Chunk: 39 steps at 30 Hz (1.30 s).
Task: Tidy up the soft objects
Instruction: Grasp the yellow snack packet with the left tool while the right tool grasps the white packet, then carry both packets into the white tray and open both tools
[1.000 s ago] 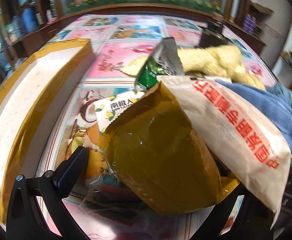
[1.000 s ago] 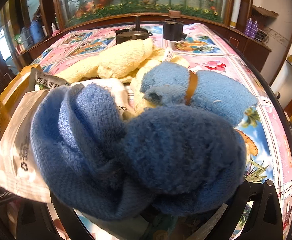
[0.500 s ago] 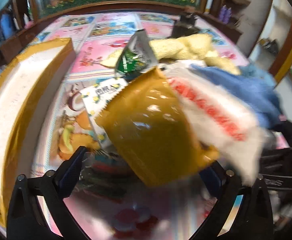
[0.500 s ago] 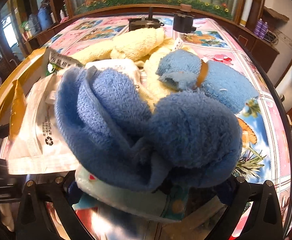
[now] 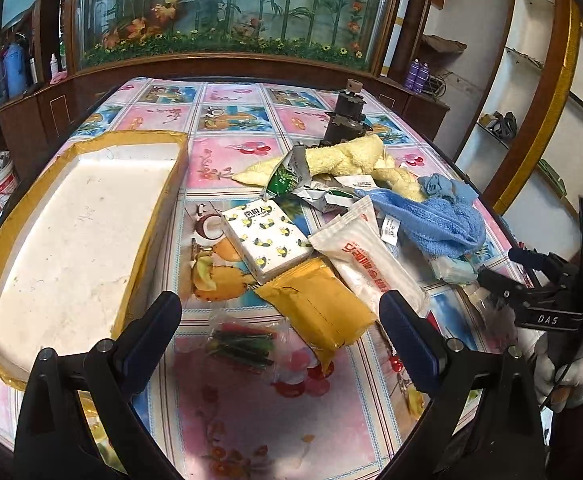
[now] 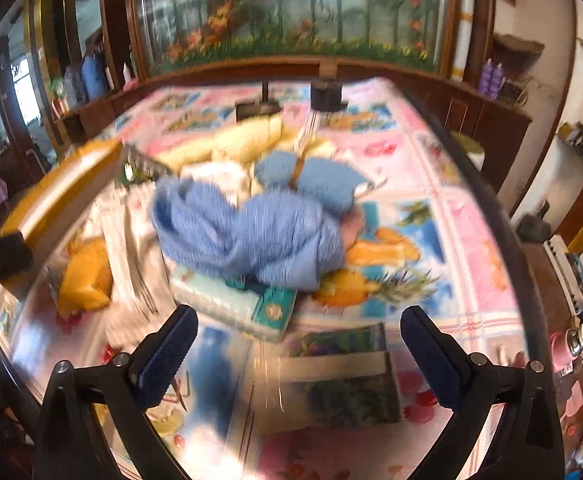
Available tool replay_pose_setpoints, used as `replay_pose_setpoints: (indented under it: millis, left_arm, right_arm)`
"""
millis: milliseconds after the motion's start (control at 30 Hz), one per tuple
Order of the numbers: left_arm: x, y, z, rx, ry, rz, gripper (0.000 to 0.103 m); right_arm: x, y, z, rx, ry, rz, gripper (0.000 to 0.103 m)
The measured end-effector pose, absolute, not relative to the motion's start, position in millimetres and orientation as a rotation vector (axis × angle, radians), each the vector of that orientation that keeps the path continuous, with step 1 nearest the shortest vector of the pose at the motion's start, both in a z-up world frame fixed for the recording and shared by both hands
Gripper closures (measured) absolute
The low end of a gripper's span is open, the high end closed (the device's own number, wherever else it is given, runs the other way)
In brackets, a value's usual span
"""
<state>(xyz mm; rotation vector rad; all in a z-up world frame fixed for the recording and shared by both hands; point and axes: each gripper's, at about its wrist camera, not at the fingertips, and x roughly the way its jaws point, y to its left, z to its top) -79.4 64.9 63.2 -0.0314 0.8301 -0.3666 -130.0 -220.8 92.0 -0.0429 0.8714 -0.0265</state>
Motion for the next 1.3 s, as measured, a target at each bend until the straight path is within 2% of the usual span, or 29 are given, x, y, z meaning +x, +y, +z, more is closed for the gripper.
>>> replay_pose_setpoints:
  millis: [100, 200, 400, 467, 500, 967, 1000, 1033, 1067, 1100, 1167, 1300]
  left_arm:
    - [-86, 56, 62, -0.025, 0.826, -0.4, 0.003]
    - [-94, 60, 68, -0.031, 0.81, -0.39, 0.008]
    - [-101, 91, 75, -0.055, 0.815, -0.337, 0.008]
    - [-101, 92, 73, -0.047, 0.827, -0.339, 0.008]
    - [-100, 90, 72, -0.045, 0.831, -0.348, 0.008]
    - [-53, 7, 18, -0.026, 1.025, -0.497, 0.01]
    - [-50, 4, 14, -0.024, 1.037, -0.493, 0.015]
    - [-51, 2, 17, 0.003, 1.003, -0.474, 0.027]
    - [-50, 0, 17, 0.02, 1.003, -0.471, 0.051]
    - [-50, 0, 19, 0.017, 1.003, -0.481, 0.059]
    - [-50, 7, 20, -0.048, 1.023, -0.512, 0.063]
    - [-56, 25, 23, -0.125, 1.019, -0.522, 0.063]
  right_arm:
    - [-125, -204, 112, 0.001, 0.839, 0.104, 0.014]
    - [-109, -164, 111, 0.009, 0.904, 0.302, 0.04]
    - [-68, -105, 70, -0.114, 1.025, 0.328, 0.04]
    - [-58, -101, 52, -0.116, 1.065, 0.324, 0.057]
    - [-59, -106, 46, -0.101, 1.081, 0.323, 0.073]
    - [-110, -160, 70, 0.06, 1.033, 0.258, 0.075]
    - [-110, -160, 69, 0.062, 1.031, 0.256, 0.075]
    - [-111, -161, 69, 0.065, 1.028, 0.257, 0.075]
    - [-110, -160, 70, 0.067, 1.027, 0.256, 0.075]
    - [-111, -160, 71, 0.069, 1.025, 0.256, 0.075]
    - [-112, -159, 72, 0.068, 1.019, 0.261, 0.075]
    - [-115, -155, 77, 0.073, 1.005, 0.271, 0.075]
